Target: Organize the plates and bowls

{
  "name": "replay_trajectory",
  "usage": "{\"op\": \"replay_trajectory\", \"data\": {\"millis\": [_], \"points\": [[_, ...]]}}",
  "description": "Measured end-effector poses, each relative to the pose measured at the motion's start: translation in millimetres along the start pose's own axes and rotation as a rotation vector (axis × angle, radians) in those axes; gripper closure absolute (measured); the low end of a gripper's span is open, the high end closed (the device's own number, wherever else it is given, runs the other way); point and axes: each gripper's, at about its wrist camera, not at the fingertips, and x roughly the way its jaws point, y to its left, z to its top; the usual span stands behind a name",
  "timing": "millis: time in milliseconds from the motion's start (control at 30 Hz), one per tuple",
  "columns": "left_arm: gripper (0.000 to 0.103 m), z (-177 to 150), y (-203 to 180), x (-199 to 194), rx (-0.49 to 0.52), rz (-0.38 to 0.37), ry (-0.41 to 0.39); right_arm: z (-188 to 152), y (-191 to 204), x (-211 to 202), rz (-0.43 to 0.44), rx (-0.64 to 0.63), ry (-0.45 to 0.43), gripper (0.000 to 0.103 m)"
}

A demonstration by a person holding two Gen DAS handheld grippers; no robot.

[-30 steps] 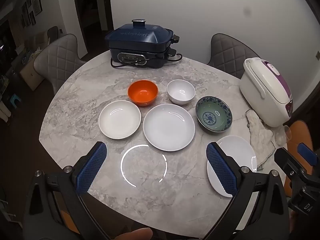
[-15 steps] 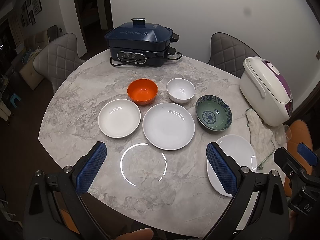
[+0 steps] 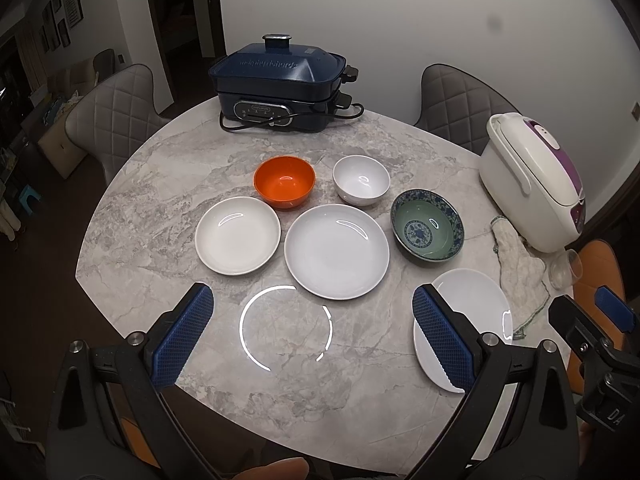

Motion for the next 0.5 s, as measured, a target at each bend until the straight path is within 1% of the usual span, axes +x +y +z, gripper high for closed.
{"op": "replay_trajectory", "data": {"millis": [500], "points": [[0.002,-1.3,-0.4,1.1,-0.002,-0.002,0.003,-0.1,-0.2,1.5,-0.001,-0.001,0.001,0.0]]}}
